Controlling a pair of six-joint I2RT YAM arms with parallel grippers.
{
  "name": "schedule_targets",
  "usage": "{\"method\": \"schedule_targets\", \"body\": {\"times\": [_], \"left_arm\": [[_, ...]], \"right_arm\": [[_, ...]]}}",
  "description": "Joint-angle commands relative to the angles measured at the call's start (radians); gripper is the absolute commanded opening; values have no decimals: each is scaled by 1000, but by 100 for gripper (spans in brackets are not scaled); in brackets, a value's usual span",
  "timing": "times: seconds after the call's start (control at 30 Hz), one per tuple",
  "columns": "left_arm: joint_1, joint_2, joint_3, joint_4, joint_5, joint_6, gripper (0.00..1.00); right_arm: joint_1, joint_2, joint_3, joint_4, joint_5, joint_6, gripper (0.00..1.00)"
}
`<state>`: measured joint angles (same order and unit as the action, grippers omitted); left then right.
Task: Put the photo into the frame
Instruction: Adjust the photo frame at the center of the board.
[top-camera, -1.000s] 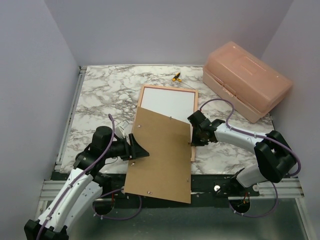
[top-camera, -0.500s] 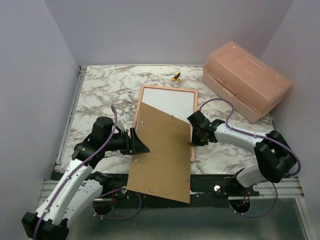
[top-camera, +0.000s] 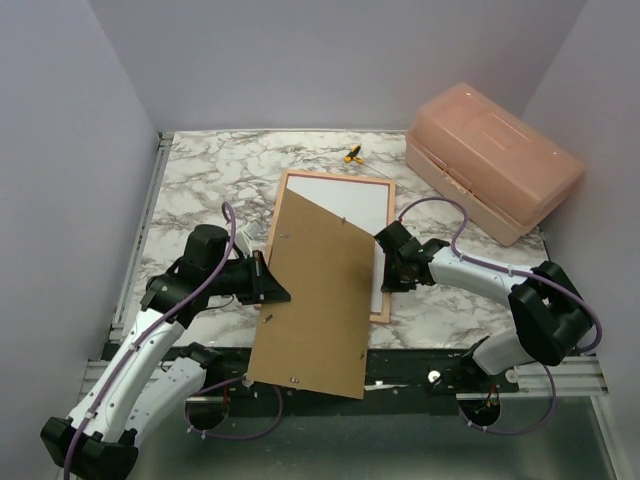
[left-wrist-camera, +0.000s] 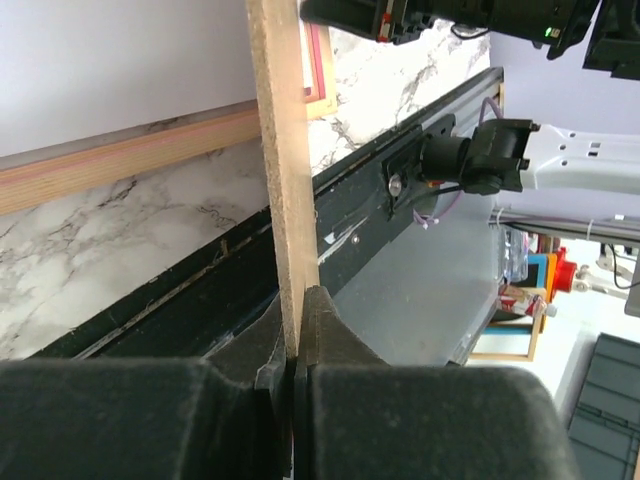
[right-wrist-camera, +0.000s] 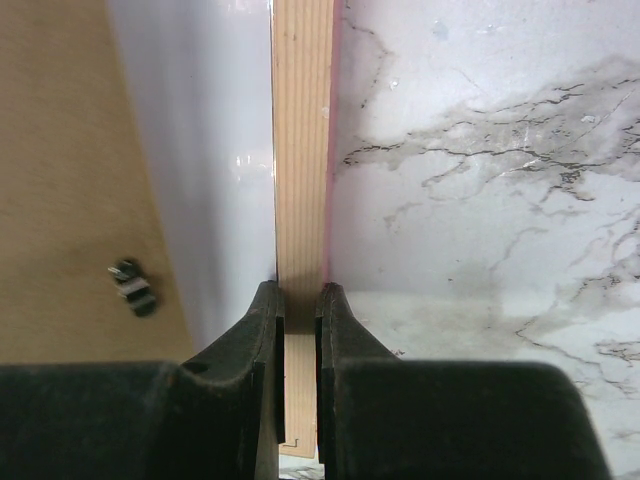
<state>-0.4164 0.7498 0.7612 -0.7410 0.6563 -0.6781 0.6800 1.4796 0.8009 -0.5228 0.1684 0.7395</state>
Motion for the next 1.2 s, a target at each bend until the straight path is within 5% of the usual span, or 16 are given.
{"method": "schedule_targets", "body": {"times": [0.0,0.33,0.6,0.87,1.17], "left_arm": [[7,-63,71,-7,-97,18,0],[99,-145,148,-14,-127,-8,0],[224,-119,161,30,6,-12,0],[407,-83,151,90,226,-20,0],[522,-24,220,37,294,73,0]], "right_arm": [[11,-15,-9,-49,50,-30,10],[11,-98,-12,-156,89,-20,0],[12,-152,34,-228,146,-49,0],[12,-128,8,-112,-68,-176,0],[12,-82,0,-104,-129,-197,0]]}}
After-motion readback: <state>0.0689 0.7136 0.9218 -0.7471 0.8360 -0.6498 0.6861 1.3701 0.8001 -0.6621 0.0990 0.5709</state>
